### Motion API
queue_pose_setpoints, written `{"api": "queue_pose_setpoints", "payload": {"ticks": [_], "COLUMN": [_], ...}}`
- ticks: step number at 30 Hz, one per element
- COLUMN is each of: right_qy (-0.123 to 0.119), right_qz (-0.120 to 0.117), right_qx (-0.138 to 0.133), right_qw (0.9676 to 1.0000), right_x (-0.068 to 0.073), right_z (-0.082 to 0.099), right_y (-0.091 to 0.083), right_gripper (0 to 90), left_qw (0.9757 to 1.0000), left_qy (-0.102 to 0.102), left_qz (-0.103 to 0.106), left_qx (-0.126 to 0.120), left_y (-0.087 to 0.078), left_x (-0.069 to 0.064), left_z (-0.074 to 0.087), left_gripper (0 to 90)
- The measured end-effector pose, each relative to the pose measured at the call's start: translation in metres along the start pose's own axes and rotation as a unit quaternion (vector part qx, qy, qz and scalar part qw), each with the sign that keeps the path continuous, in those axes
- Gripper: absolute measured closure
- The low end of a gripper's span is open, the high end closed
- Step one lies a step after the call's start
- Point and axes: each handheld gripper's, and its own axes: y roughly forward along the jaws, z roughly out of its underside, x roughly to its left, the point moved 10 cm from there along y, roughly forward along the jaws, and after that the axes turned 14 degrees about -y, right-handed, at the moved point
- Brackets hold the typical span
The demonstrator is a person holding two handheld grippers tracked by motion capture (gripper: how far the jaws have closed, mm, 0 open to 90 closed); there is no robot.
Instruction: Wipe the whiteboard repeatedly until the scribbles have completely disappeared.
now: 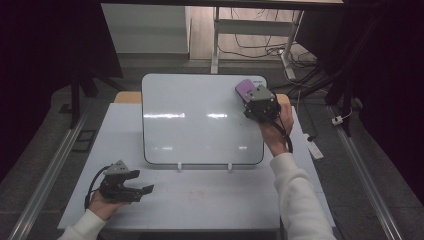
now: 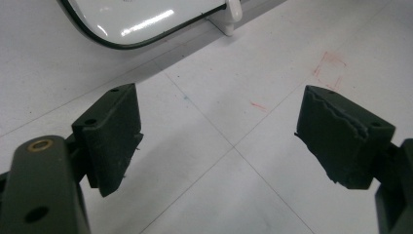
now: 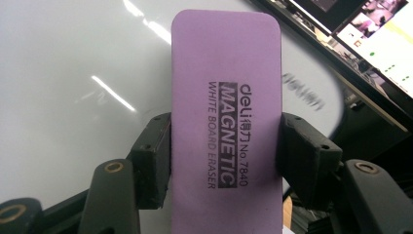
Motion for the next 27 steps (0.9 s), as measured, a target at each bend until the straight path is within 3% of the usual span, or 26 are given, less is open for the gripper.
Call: {"api": "queue_pose_setpoints", "payload": {"ticks": [3, 5, 11, 15, 20, 27], "right_qy": [-0.007, -0.009, -0.038, -0.059, -0.062, -0.052], "right_qz": [0.008, -0.003, -0.040, -0.066, -0.076, -0.082], "right_qx": [0.005, 0.000, -0.009, -0.008, -0.004, 0.007], "right_qw": [0.9999, 1.0000, 0.9984, 0.9960, 0.9952, 0.9952], "right_x": [0.002, 0.008, 0.052, 0.086, 0.098, 0.099], "right_z": [-0.001, -0.001, 0.007, 0.022, 0.034, 0.050], "right_y": [0.001, -0.002, -0.011, -0.022, -0.029, -0.035], "right_gripper": [41.0, 41.0, 41.0, 41.0, 41.1, 41.0], "left_qw": [1.0000, 1.0000, 1.0000, 1.0000, 1.0000, 1.0000], "left_qy": [0.000, -0.001, 0.000, -0.001, -0.001, 0.000], "left_qz": [0.000, 0.000, -0.001, -0.002, -0.002, -0.001], "left_qx": [0.000, 0.000, -0.001, 0.000, -0.001, -0.001], "left_y": [0.000, 0.000, 0.000, 0.000, 0.000, 0.000], "left_x": [0.001, 0.001, 0.001, 0.001, 0.000, 0.000], "left_z": [0.000, 0.000, 0.000, 0.000, 0.000, 0.000], "left_gripper": [17.2, 17.2, 17.2, 17.2, 17.2, 17.2]}}
